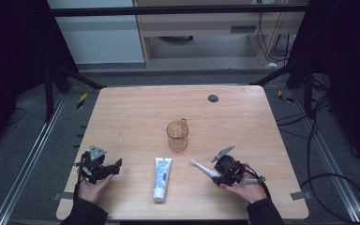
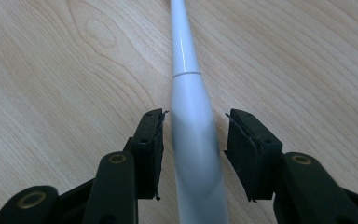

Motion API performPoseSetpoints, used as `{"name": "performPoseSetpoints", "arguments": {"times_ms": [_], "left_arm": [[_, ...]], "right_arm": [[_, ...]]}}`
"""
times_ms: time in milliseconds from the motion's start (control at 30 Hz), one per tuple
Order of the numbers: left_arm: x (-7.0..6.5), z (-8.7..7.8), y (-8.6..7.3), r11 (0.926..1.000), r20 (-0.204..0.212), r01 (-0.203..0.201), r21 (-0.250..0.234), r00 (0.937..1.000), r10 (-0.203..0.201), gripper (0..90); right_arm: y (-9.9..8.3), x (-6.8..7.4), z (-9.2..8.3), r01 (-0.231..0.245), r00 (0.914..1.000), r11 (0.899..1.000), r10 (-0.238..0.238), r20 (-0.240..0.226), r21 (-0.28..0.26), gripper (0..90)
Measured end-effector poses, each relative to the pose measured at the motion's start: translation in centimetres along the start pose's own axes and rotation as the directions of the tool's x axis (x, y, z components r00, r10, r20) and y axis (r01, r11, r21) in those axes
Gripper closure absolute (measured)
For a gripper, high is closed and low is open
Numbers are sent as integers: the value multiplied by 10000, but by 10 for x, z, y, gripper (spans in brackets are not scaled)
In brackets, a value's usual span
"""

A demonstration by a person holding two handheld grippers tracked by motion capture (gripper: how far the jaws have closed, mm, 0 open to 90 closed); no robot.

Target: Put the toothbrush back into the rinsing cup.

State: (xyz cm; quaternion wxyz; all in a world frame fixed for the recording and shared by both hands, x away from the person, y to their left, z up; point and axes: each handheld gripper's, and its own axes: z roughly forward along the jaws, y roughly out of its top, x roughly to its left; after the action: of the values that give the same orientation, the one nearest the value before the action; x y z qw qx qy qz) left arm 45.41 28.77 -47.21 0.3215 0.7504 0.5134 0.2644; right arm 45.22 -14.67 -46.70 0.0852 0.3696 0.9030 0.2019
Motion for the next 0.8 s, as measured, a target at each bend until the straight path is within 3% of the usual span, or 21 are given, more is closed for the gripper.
{"name": "performPoseSetpoints", "arguments": {"times_ms": [800], "left_arm": [[0, 1, 0, 10000, 0, -3, 39, 10000, 3, 230]], "right_arm": [[0, 1, 6, 158, 9997, 9986, -167, 175, 504, 652]]}}
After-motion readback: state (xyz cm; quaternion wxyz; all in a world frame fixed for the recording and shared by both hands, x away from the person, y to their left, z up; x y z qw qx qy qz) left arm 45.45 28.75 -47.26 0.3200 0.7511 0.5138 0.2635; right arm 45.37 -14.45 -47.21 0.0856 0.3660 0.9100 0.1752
